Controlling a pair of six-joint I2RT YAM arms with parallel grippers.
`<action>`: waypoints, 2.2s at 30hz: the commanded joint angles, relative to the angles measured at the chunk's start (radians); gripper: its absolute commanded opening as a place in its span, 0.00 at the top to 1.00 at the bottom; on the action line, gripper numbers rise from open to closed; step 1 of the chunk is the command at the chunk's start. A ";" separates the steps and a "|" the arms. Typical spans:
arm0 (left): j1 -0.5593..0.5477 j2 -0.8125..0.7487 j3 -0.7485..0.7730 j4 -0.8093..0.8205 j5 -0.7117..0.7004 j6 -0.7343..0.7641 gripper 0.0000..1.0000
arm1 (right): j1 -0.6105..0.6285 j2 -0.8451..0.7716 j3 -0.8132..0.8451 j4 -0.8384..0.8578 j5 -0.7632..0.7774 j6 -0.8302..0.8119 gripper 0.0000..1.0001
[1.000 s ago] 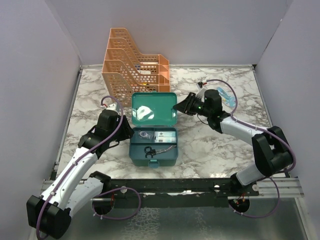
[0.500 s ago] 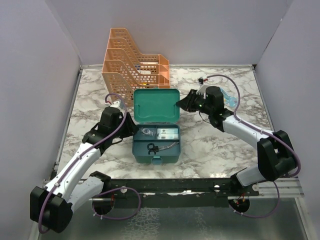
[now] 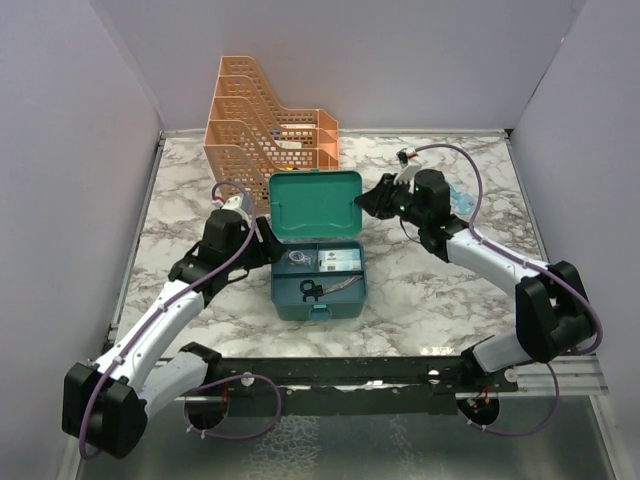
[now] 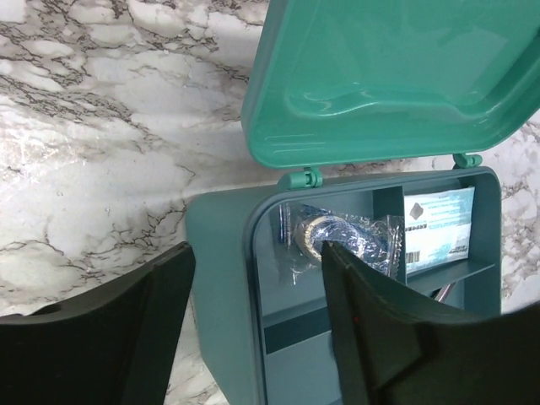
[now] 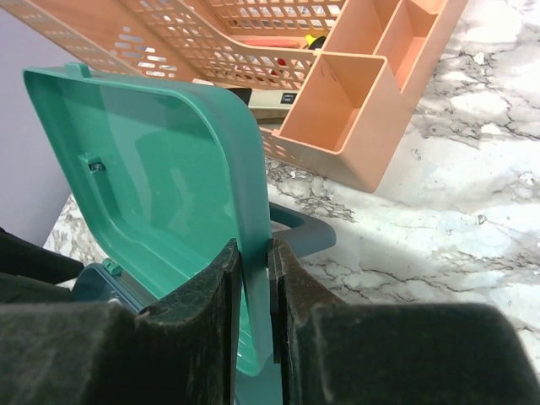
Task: Organize the medicine kit
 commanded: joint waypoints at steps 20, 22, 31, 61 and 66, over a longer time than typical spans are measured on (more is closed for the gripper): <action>0.004 -0.023 0.309 -0.115 -0.178 0.167 0.17 | -0.008 -0.134 -0.108 0.307 -0.130 -0.296 0.82; 0.004 0.009 0.357 -0.106 -0.180 0.190 0.17 | -0.008 -0.151 -0.127 0.333 -0.140 -0.323 0.82; 0.004 0.151 0.522 -0.124 0.053 0.638 0.20 | -0.009 -0.201 -0.186 0.414 -0.237 -0.387 0.81; 0.003 0.219 0.552 -0.256 0.494 1.357 0.55 | -0.008 -0.210 -0.164 0.320 -0.260 -0.437 0.76; 0.000 0.183 0.514 -0.231 0.493 1.375 0.62 | -0.008 -0.224 -0.135 0.220 -0.294 -0.432 0.56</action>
